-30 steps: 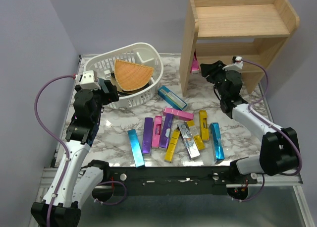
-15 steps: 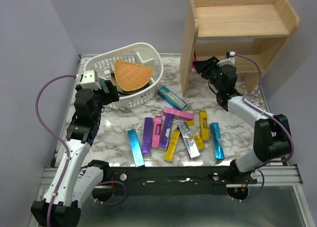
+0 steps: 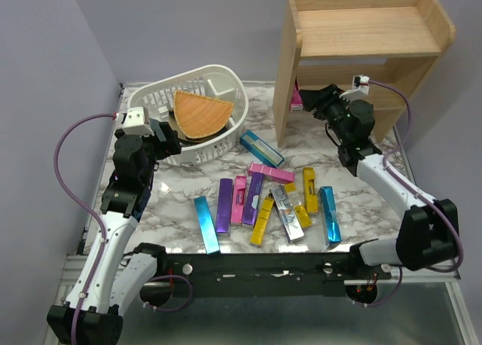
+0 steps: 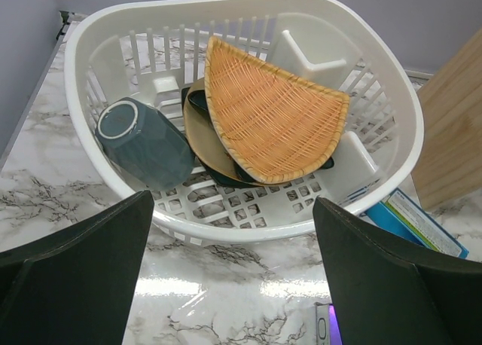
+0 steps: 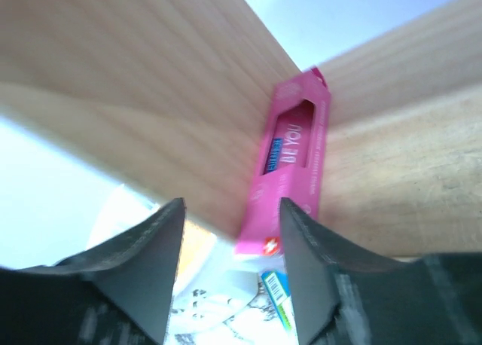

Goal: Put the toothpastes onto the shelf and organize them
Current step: Place the toothpaste on the shelf, then pick up the toothpaste from the center of the board.

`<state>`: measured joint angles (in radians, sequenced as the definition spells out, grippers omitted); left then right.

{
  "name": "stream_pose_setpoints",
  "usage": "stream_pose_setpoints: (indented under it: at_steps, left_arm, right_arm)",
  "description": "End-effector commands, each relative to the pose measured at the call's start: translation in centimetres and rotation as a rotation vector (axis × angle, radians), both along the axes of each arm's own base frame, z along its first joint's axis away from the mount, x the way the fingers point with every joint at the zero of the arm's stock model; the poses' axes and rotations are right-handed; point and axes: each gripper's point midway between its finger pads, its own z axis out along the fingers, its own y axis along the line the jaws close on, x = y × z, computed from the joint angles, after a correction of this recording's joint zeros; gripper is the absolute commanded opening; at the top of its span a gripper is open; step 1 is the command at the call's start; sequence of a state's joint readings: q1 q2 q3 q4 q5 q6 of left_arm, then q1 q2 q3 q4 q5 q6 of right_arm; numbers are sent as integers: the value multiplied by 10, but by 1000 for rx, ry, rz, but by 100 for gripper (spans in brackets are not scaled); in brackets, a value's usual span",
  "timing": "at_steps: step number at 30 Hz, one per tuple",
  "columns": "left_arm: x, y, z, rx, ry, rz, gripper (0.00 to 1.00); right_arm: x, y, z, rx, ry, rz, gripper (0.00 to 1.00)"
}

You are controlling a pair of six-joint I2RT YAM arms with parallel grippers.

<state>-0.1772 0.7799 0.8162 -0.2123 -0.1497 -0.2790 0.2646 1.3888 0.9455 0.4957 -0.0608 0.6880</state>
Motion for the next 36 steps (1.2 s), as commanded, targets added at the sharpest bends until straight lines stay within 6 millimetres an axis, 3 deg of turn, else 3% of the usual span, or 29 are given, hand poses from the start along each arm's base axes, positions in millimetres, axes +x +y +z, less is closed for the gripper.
stream_pose_setpoints:
  at_steps: [1,3,5,7,12,15,17,19,24,30,36]
  left_arm:
    - [-3,-5,9,-15,-20,-25,99]
    - [-5,-8,11,-23,-22,-39,99]
    - [-6,-9,10,-27,-19,-49,99]
    - [-7,-12,9,-32,-16,-64,99]
    - [-7,-19,9,-46,-13,-100,99]
    - [-8,-24,9,-52,-11,-127,99]
    - [-8,-24,5,-49,1,-129,99]
    - [-8,-24,0,-47,16,-132,99]
    - [-10,-27,-7,-43,39,-145,99]
    - [-12,-34,-25,-38,94,-191,99]
    - [-12,-41,-29,-46,126,-225,99]
  right_arm:
    - [-30,-12,-16,-111,43,-3,66]
    - [-43,-17,-18,-148,51,-2,67]
    - [-55,-20,-42,-179,112,4,67]
    - [-71,-20,-50,-202,120,35,68]
    - [-98,-24,-111,-262,260,77,72]
    - [-116,-13,-139,-295,312,170,73]
    - [-129,2,-147,-311,324,244,75]
    - [-135,5,-159,-356,356,259,76]
    - [-131,-3,-188,-434,486,236,78]
    - [-131,29,-178,-424,426,345,78]
    - [-116,10,-202,-516,564,223,79]
